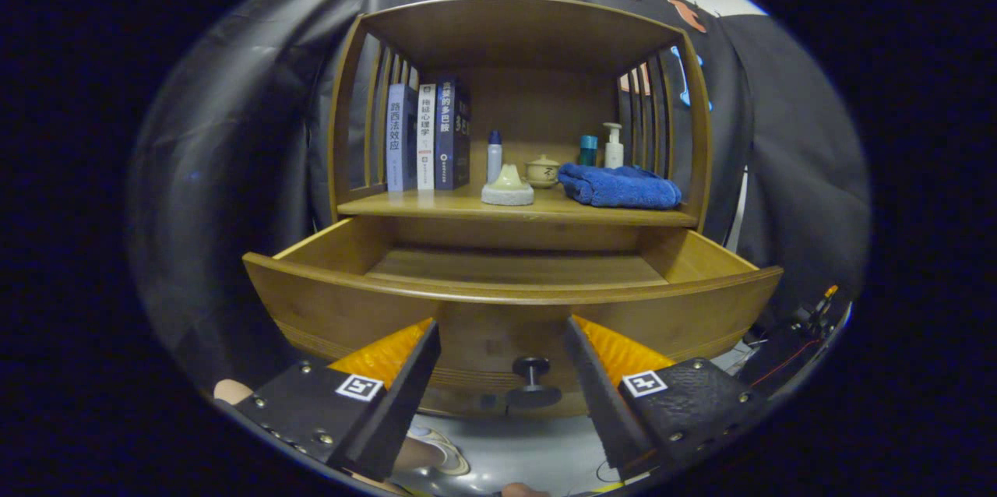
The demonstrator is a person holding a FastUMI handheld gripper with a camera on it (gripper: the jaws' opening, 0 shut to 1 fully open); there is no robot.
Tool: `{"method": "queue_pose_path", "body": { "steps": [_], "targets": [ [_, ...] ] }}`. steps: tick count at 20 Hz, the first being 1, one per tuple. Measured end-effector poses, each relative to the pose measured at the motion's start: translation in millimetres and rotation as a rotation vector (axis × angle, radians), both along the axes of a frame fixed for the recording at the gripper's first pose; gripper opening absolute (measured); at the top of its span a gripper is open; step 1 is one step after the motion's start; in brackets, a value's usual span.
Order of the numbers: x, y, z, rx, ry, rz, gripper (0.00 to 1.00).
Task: Pull open the drawer, take out the items inside it, and place them on the countertop above the cabinet.
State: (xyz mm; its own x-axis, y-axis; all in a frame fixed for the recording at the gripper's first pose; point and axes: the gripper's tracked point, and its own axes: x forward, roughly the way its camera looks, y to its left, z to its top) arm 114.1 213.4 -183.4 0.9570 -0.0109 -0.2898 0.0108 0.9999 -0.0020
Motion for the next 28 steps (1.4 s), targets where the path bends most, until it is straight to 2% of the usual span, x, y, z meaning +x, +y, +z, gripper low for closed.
{"method": "queue_pose_path", "body": {
  "steps": [3,12,28],
  "targets": [
    [1.2,1.5,-0.8,-0.004,0.001,-0.028,0.96],
    [21.5,-0.3,3.1,-0.016,-0.005,-0.011,0.97],
    [97.0,2.0,-3.4,-0.061,-0.013,-0.004,0.97]
  ]
}}
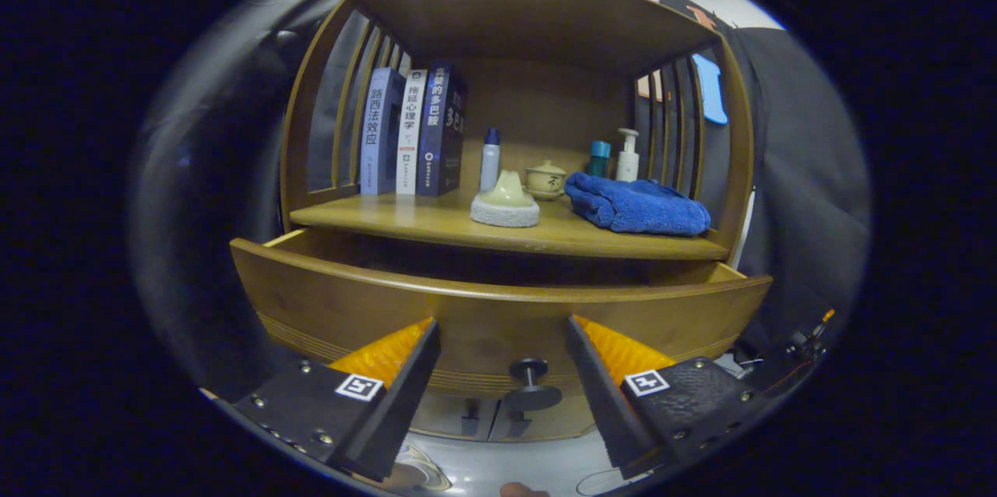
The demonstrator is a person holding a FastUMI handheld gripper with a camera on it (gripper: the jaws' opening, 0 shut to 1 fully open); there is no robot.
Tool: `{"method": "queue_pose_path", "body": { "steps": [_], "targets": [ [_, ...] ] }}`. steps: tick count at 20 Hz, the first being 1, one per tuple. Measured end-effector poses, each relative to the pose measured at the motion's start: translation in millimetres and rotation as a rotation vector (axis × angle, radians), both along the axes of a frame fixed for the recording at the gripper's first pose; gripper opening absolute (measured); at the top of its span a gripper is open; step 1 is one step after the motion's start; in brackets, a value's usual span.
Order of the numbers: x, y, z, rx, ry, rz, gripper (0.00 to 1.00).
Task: Pull open the drawer, take out the items inside it, and place them on the countertop above the cabinet.
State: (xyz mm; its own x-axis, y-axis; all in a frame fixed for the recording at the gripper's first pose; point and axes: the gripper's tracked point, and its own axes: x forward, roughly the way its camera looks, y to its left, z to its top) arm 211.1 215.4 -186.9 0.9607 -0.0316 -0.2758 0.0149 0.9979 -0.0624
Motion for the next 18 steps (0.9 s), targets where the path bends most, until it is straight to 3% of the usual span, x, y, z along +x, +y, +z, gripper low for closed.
{"method": "queue_pose_path", "body": {
  "steps": [18],
  "targets": [
    [59.7,1.6,-6.1,-0.041,0.0,-0.001,0.97]
  ]
}}
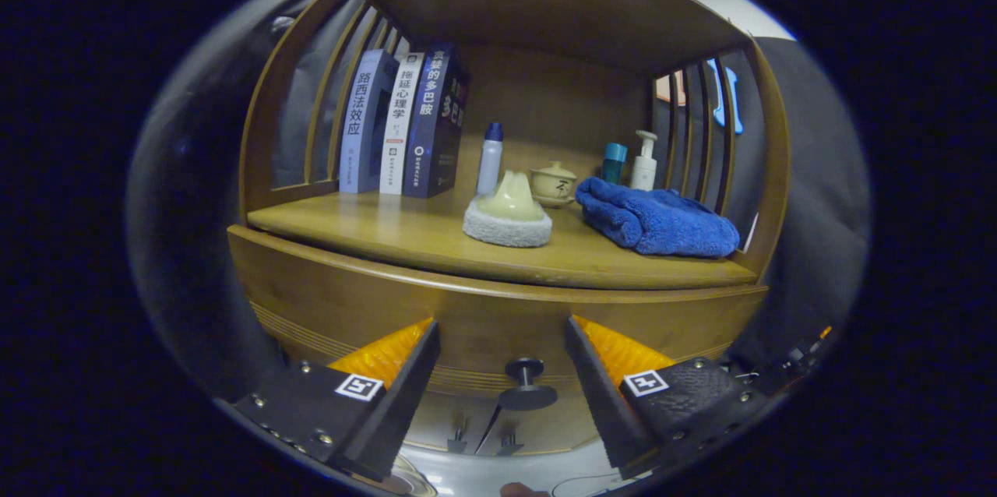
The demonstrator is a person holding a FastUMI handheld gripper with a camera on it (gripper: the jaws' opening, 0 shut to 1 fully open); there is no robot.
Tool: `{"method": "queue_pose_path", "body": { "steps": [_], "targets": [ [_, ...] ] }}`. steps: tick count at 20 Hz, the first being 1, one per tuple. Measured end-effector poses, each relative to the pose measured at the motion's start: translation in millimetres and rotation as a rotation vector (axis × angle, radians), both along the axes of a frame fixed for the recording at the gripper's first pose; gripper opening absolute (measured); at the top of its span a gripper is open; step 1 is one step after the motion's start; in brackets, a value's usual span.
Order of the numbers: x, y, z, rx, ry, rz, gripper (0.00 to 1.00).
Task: Pull open the drawer, take out the items inside it, and place them on the countertop above the cabinet.
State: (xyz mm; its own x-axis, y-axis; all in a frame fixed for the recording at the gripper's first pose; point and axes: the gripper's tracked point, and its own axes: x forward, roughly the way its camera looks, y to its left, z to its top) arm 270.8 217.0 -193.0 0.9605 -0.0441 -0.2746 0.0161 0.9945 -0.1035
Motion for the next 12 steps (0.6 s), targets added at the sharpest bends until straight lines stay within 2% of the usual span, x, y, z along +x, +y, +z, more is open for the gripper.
{"method": "queue_pose_path", "body": {
  "steps": [12],
  "targets": [
    [5.8,-0.1,-2.0,-0.05,-0.027,-0.001,0.97]
  ]
}}
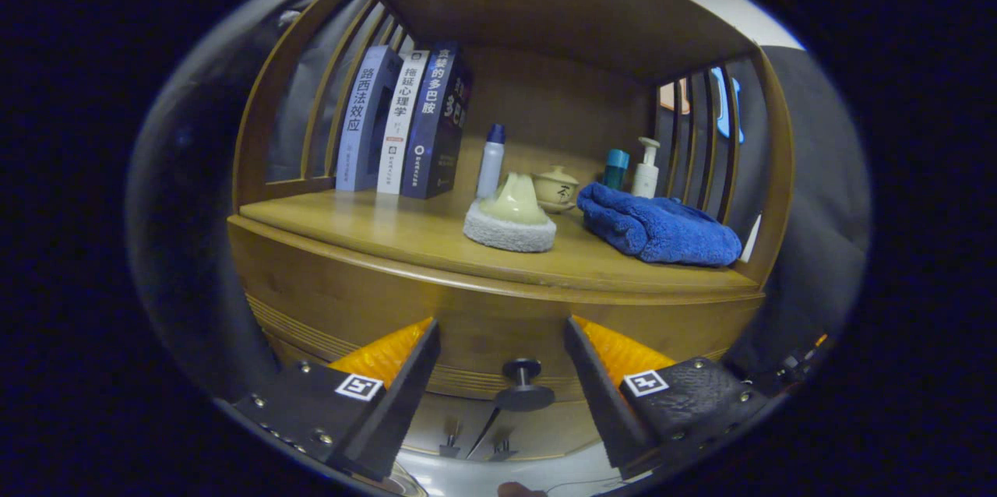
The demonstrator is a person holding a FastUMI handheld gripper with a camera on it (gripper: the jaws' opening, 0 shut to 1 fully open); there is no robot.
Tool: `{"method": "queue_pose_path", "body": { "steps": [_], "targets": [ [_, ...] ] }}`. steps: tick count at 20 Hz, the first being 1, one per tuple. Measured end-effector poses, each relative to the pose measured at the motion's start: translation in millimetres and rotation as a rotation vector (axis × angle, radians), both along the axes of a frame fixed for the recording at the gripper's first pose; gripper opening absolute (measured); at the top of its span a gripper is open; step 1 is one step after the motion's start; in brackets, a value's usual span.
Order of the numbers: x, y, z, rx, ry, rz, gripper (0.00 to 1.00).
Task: Pull open the drawer, take out the items inside it, and place them on the countertop above the cabinet.
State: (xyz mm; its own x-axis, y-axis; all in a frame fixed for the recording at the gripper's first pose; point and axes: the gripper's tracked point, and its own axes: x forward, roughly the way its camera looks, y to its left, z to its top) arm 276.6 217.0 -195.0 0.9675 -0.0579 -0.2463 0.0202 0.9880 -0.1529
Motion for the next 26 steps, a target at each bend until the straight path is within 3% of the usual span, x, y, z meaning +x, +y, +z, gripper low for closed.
{"method": "queue_pose_path", "body": {
  "steps": [10,17,26],
  "targets": [
    [-1.1,0.1,-0.2,0.008,0.004,0.03,0.97],
    [-12.0,-36.9,10.9,0.042,0.007,-0.001,0.96],
    [-51.3,-108.5,92.5,0.031,-0.149,0.037,0.96]
  ]
}}
